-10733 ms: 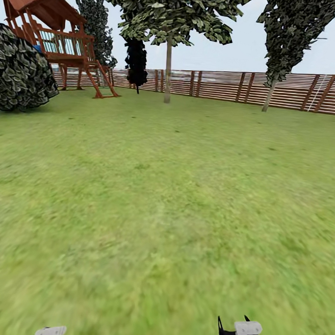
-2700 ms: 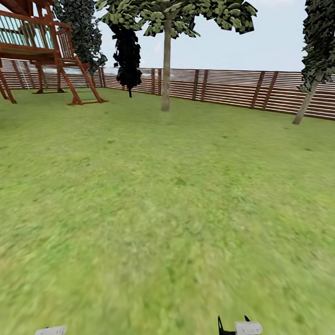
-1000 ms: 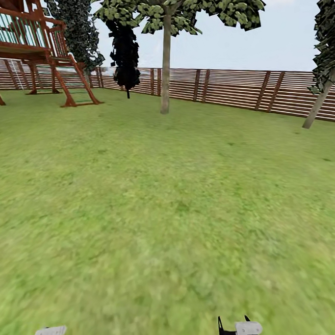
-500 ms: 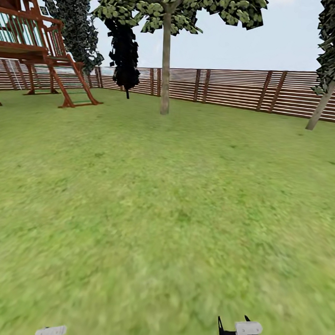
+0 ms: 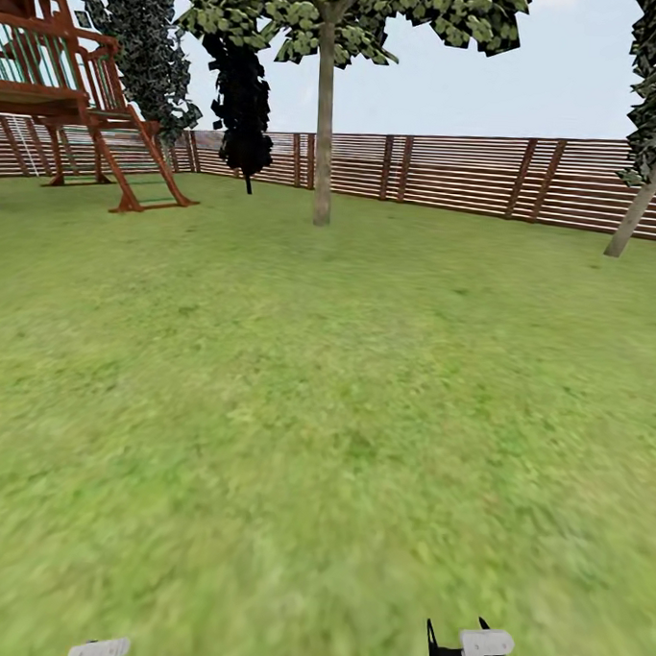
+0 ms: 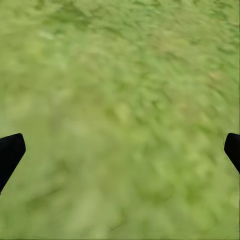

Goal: In the garden, pick up the pesticide atomizer on the floor and spray pesticide onto both trees until each tree trunk is fully covered.

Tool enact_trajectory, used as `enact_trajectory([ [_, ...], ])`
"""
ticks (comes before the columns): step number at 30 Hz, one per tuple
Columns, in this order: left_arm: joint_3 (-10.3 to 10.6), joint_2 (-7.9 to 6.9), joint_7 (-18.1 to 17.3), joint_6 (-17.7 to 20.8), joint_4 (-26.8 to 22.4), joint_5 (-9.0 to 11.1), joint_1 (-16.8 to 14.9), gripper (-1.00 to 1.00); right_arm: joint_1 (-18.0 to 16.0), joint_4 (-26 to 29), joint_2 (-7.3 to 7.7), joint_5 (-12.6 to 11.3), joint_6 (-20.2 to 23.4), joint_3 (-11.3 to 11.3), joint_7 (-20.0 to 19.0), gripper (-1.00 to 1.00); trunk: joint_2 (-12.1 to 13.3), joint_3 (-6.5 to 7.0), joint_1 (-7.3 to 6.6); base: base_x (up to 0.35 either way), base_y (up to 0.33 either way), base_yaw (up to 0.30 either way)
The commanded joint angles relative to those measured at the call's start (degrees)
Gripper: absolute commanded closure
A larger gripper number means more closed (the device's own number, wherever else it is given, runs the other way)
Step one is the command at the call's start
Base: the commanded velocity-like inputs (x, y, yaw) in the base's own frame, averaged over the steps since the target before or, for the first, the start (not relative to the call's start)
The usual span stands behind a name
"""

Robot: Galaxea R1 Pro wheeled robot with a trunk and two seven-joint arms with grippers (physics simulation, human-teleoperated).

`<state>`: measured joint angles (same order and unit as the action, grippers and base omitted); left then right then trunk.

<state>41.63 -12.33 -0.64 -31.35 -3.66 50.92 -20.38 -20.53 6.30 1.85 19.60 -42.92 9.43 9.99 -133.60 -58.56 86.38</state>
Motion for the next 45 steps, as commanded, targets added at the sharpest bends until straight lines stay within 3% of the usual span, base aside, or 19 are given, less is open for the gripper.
enact_trajectory([
  [1,0.47,-0.02,-0.06,-0.12,-0.03,0.59,-0.02,1.00,-0.04,-0.06,-0.01,0.61,-0.14,0.32,0.29,-1.00,-0.02,-0.05,0.02,0.338,0.000,0.000],
  [45,0.47,-0.24,-0.06,-0.21,-0.03,0.63,-0.02,1.00,-0.04,-0.06,-0.01,0.61,-0.16,0.32,0.29,-1.00,-0.02,-0.05,0.02,0.338,0.000,0.000],
])
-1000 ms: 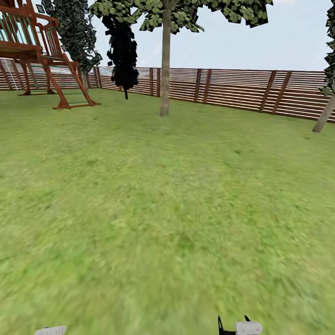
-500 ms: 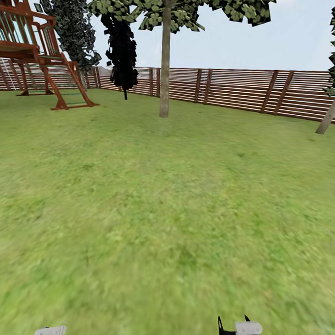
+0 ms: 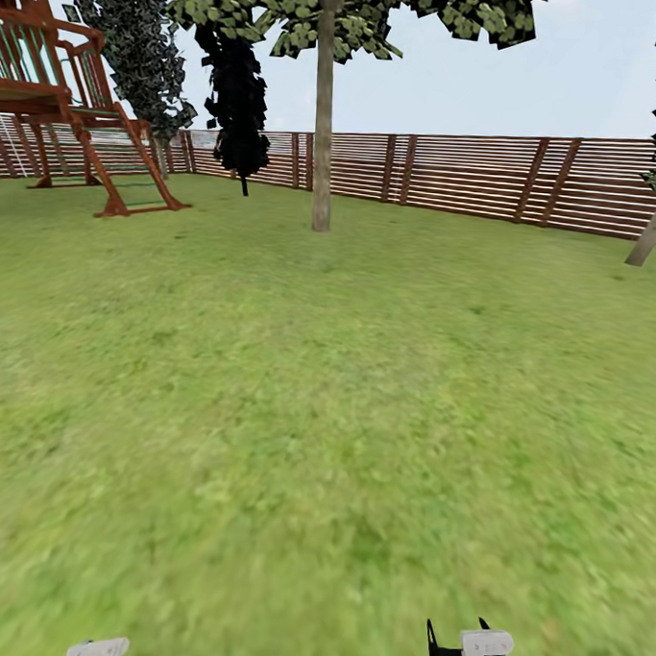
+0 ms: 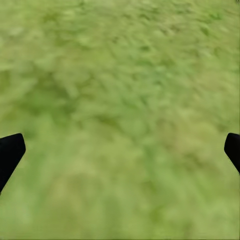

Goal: In the garden, pick up the pesticide atomizer on the floor and spray pesticide onto both trees until each tree trunk is fully covered.

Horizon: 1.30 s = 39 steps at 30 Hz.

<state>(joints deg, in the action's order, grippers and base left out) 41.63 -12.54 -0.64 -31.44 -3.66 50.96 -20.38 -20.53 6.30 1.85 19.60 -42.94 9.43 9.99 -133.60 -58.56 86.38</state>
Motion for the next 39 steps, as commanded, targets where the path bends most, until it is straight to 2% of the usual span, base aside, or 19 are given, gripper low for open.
enact_trajectory([
  [1,0.47,-0.02,-0.06,-0.10,-0.03,0.62,-0.02,1.00,-0.04,-0.06,-0.01,0.61,-0.14,0.32,0.29,-1.00,-0.02,-0.05,0.02,0.338,0.000,0.000],
  [39,0.47,-0.02,-0.06,-0.11,-0.03,0.62,-0.02,1.00,-0.04,-0.06,-0.01,0.61,-0.13,0.32,0.29,-1.00,-0.02,-0.05,0.02,0.338,0.000,0.000],
])
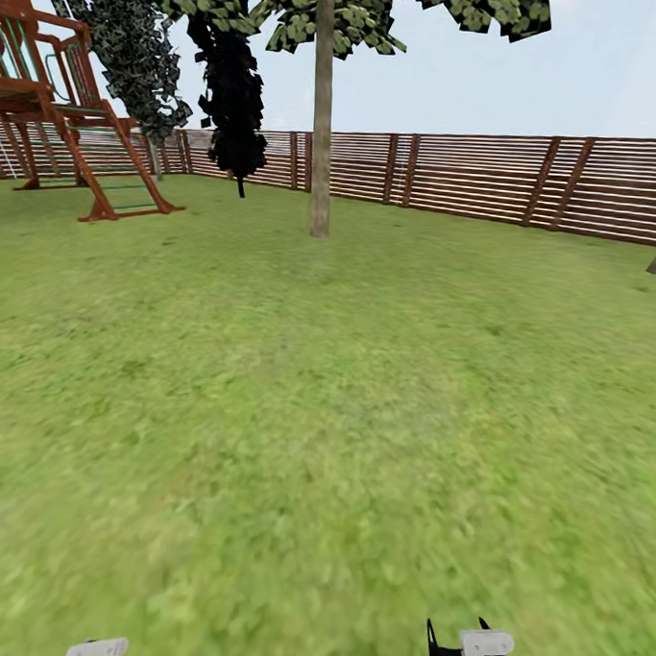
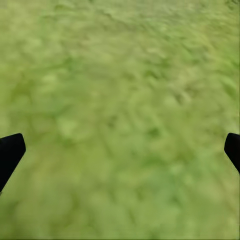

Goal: In the garden, pick up the pesticide atomizer on the floor and spray pesticide onto both trees until each tree trunk is fully covered.

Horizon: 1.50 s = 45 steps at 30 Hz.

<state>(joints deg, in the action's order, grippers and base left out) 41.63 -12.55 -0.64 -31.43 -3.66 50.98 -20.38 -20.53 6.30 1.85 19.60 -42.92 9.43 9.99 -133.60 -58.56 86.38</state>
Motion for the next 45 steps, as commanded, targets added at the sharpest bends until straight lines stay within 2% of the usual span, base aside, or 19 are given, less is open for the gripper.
enact_trajectory([
  [1,0.46,-0.02,-0.06,-0.12,-0.03,0.58,-0.02,1.00,-0.04,-0.06,-0.01,0.61,-0.14,0.32,0.29,-1.00,-0.02,-0.05,0.02,0.338,0.000,0.000],
  [45,0.46,-0.02,-0.06,-0.12,-0.03,0.60,-0.02,1.00,-0.04,-0.06,-0.01,0.63,-0.14,0.32,0.29,-1.00,-0.02,-0.05,0.02,0.338,0.000,0.000],
])
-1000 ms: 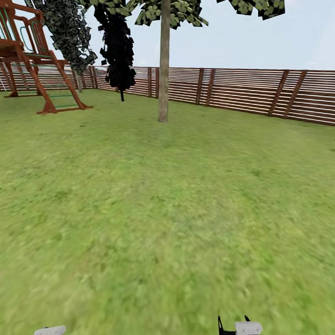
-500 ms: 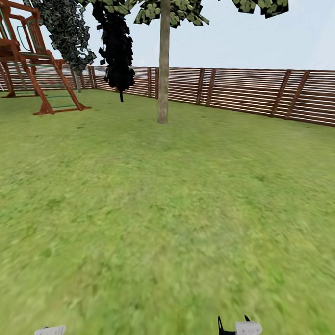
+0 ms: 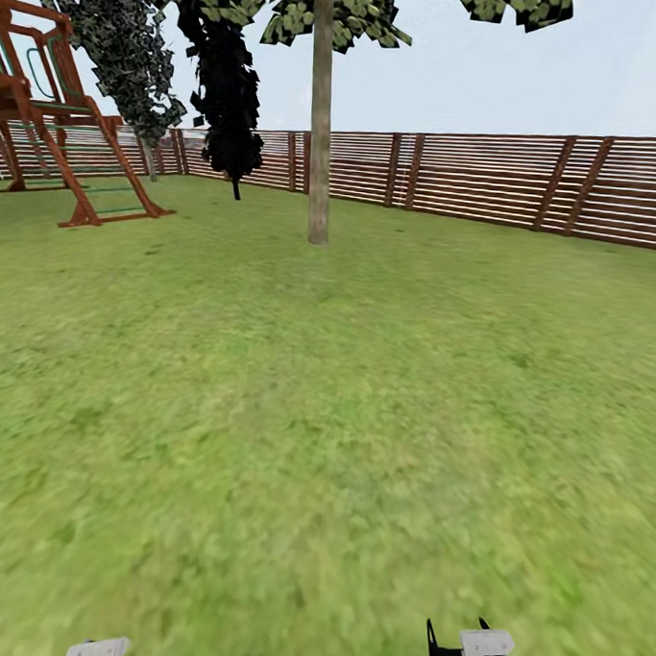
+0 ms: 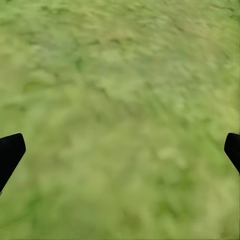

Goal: In the garden, pick up the pesticide atomizer on the floor and spray pesticide onto both trees until each tree trunk is fully covered.

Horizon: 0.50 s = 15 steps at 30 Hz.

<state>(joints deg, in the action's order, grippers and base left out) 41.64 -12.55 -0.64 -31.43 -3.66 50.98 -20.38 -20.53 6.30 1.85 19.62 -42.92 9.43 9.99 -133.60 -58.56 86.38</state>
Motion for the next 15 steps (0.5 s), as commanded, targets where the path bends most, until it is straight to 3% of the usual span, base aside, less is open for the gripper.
enact_trajectory([
  [1,0.46,-0.02,-0.06,-0.14,-0.03,0.61,-0.02,1.00,-0.04,-0.06,-0.01,0.62,-0.14,0.32,0.29,-1.00,-0.02,-0.05,0.02,0.338,0.000,0.000],
  [15,0.46,-0.02,-0.06,-0.21,-0.03,0.61,-0.02,1.00,-0.04,-0.06,-0.02,0.60,-0.14,0.32,0.29,-1.00,-0.02,-0.05,0.02,0.338,0.000,0.000],
])
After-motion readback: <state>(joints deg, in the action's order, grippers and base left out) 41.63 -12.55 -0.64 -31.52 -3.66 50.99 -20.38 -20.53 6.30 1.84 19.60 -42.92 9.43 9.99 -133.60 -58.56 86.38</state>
